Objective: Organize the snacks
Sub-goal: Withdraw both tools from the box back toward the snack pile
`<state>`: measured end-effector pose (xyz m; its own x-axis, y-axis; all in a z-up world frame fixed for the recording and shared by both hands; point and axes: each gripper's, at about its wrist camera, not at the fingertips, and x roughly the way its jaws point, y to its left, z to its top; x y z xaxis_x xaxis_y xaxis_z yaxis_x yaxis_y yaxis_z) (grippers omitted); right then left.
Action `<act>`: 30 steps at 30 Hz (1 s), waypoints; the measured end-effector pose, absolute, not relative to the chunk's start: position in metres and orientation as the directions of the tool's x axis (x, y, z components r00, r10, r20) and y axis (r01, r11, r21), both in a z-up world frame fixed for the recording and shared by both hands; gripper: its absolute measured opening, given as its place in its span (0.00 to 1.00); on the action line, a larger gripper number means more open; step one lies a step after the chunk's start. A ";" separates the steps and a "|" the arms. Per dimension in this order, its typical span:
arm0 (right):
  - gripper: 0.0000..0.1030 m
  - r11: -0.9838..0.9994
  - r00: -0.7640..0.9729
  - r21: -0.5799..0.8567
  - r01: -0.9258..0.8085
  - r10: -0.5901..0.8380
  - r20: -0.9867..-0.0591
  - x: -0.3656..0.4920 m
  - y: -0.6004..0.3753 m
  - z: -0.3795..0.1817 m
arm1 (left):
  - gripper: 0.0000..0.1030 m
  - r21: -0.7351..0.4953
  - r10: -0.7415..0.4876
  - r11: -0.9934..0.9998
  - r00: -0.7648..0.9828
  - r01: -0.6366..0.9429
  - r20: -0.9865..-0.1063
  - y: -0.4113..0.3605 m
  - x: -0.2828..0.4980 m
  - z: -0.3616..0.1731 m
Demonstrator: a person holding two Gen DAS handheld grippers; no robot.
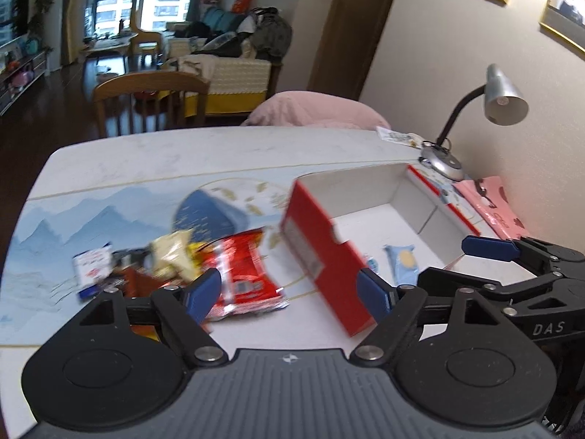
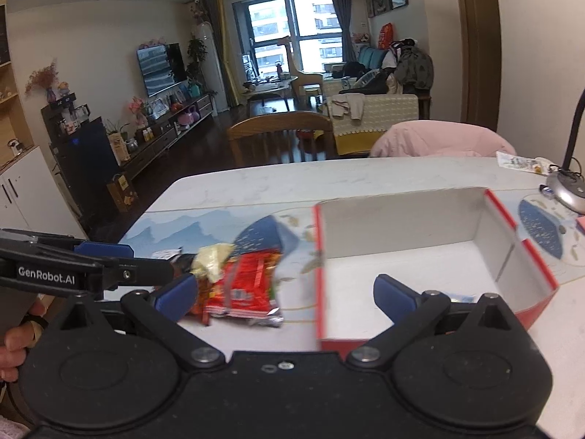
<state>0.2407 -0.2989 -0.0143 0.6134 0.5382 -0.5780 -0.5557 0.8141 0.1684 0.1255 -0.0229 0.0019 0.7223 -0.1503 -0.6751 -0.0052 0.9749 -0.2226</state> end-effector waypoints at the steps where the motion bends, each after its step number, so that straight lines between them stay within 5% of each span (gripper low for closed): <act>1: 1.00 0.813 0.610 0.167 -0.558 0.538 -0.582 0.238 -0.294 -0.016 | 0.79 -0.218 -0.140 0.976 0.721 -0.016 -0.679 -0.015 0.121 0.000; 13: 1.00 0.811 0.559 0.146 -0.567 0.508 -0.655 0.219 -0.241 -0.043 | 0.79 -0.151 -0.023 0.979 0.663 -0.136 -0.748 0.061 0.082 -0.037; 30: 0.98 0.800 0.549 0.032 -0.600 0.441 -0.710 0.244 -0.192 -0.082 | 0.78 -0.156 -0.032 0.973 0.573 -0.169 -0.819 0.085 0.086 -0.102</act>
